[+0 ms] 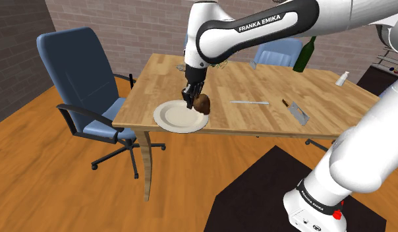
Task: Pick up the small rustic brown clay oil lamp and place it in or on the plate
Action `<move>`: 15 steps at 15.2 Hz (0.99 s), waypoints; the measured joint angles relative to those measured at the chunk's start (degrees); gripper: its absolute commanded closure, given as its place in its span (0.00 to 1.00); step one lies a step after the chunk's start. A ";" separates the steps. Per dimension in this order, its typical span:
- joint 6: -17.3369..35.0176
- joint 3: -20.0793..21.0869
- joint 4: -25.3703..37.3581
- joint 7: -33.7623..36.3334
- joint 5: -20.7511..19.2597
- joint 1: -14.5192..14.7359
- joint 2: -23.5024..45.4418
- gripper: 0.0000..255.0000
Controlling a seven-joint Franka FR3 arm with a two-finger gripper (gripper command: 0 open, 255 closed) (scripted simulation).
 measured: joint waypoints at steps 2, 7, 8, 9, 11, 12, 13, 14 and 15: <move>-0.97 -0.14 4.32 0.20 -1.20 -0.20 3.51 1.00; -2.81 -0.44 14.95 1.21 -4.22 0.10 12.79 1.00; -2.25 -0.47 14.92 1.30 -4.41 0.16 13.35 1.00; -1.62 -0.49 14.52 1.35 -4.50 0.18 13.60 1.00; -0.42 -0.53 13.89 1.45 -4.71 0.23 14.20 1.00; 0.25 -0.55 13.38 1.49 -4.78 0.24 14.36 1.00; 1.00 -0.55 12.91 1.64 -4.89 0.31 14.65 1.00; 1.65 -0.59 12.52 1.63 -4.98 0.30 14.93 1.00; 2.28 -0.59 12.09 1.75 -5.07 0.35 15.13 1.00</move>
